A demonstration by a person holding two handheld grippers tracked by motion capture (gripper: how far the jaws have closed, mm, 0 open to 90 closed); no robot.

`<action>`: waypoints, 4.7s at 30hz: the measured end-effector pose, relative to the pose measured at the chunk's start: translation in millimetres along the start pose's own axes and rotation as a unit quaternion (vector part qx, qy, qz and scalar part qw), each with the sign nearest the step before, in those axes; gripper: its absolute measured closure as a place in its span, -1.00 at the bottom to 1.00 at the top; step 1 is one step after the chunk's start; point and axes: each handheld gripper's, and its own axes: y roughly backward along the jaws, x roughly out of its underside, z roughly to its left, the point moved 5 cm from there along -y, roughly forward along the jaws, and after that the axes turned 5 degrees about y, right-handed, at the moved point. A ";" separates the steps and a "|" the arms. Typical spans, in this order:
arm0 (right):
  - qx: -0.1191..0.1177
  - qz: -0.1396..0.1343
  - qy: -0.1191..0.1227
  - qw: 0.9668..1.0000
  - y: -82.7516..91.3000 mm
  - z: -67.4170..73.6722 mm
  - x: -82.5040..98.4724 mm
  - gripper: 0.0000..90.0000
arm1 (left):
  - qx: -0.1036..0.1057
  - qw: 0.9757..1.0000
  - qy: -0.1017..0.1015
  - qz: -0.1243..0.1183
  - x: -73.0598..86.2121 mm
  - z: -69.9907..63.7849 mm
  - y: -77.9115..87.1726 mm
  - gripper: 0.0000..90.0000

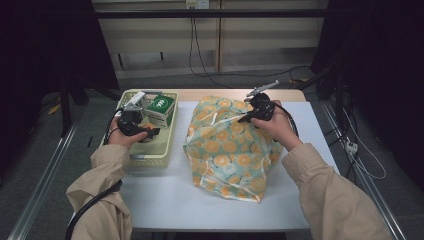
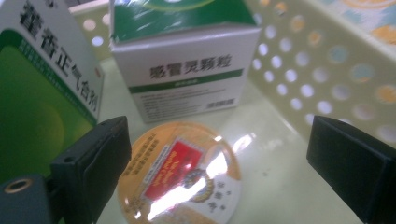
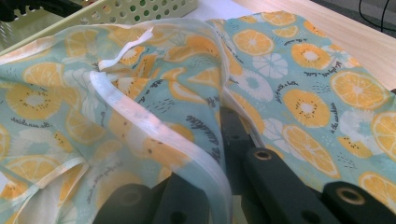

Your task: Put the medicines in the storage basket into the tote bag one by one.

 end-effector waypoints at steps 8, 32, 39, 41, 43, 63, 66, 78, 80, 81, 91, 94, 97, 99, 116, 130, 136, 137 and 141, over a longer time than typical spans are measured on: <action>-0.002 0.000 -0.001 1.000 -0.2 -1.1 0.8 1.00 | -0.016 0.999 -0.007 0.030 3.4 4.7 -11.2 -0.80; -0.005 0.000 0.006 1.000 2.7 1.4 1.2 1.00 | -0.045 0.995 -0.010 0.089 14.4 6.6 -22.0 -0.66; -0.007 0.002 0.006 1.000 1.9 1.9 2.8 1.00 | -0.048 0.994 0.014 0.094 12.0 7.5 -17.2 -0.55; -0.007 0.003 0.006 1.000 1.5 2.0 3.6 1.00 | -0.045 0.996 0.026 0.074 7.5 6.7 -13.2 -0.55; -0.006 0.004 0.005 1.000 1.1 1.9 4.2 1.00 | -0.034 0.997 0.036 0.063 2.3 5.3 -6.9 -0.55; 0.000 0.009 -0.005 1.000 -9.4 0.3 2.4 1.00 | 0.083 0.997 -0.007 0.004 -55.4 -78.9 60.7 -0.55; 0.001 0.012 -0.006 1.000 -11.0 0.7 2.9 1.00 | 0.097 0.995 -0.021 0.005 -57.7 -91.4 63.5 -0.55; 0.004 0.010 -0.009 1.000 -14.0 -0.1 1.7 1.00 | 0.155 0.986 -0.065 0.006 -60.4 -151.4 61.4 -0.55; 0.004 0.010 -0.010 1.000 -14.8 0.1 1.3 1.00 | 0.155 0.985 -0.076 0.007 -61.6 -164.6 60.8 -0.55; 0.004 0.010 -0.012 1.000 -15.1 0.5 1.1 1.00 | 0.169 0.982 -0.083 0.005 -62.4 -170.6 60.2 -0.55; 0.005 0.010 -0.011 1.000 -13.3 1.3 -0.5 1.00 | 0.203 0.972 -0.118 0.015 -57.7 -219.6 39.5 -0.55; 0.007 0.009 -0.011 1.000 -12.2 1.2 -0.7 1.00 | 0.213 0.969 -0.125 0.022 -52.7 -230.8 29.4 -0.55; 0.007 0.010 -0.011 1.000 -11.8 1.7 -0.9 1.00 | 0.219 0.967 -0.127 0.027 -47.7 -240.3 18.9 -0.55; 0.008 0.008 -0.011 1.000 -11.3 1.8 -1.3 1.00 | 0.219 0.967 -0.127 0.030 -44.4 -245.6 12.0 -0.55; 0.010 0.004 -0.013 1.000 2.0 1.6 -2.8 1.00 | 0.167 0.981 -0.094 0.044 -38.4 -221.6 -28.3 -0.55; 0.012 0.002 -0.015 1.000 7.4 -0.3 -4.8 1.00 | 0.116 0.991 -0.064 0.024 -57.1 -190.9 -28.2 -0.55; 0.013 0.000 -0.017 1.000 6.5 -1.2 -5.1 1.00 | 0.148 0.986 -0.070 0.022 -49.6 -207.3 -28.9 -0.55; 0.013 0.000 -0.017 1.000 6.1 -1.2 -5.0 1.00 | 0.152 0.986 -0.070 0.019 -49.3 -211.3 -28.8 -0.55; 0.014 0.002 -0.021 1.000 3.8 -2.1 -4.0 1.00 | 0.161 0.983 -0.083 0.015 -50.7 -225.6 -29.5 -0.55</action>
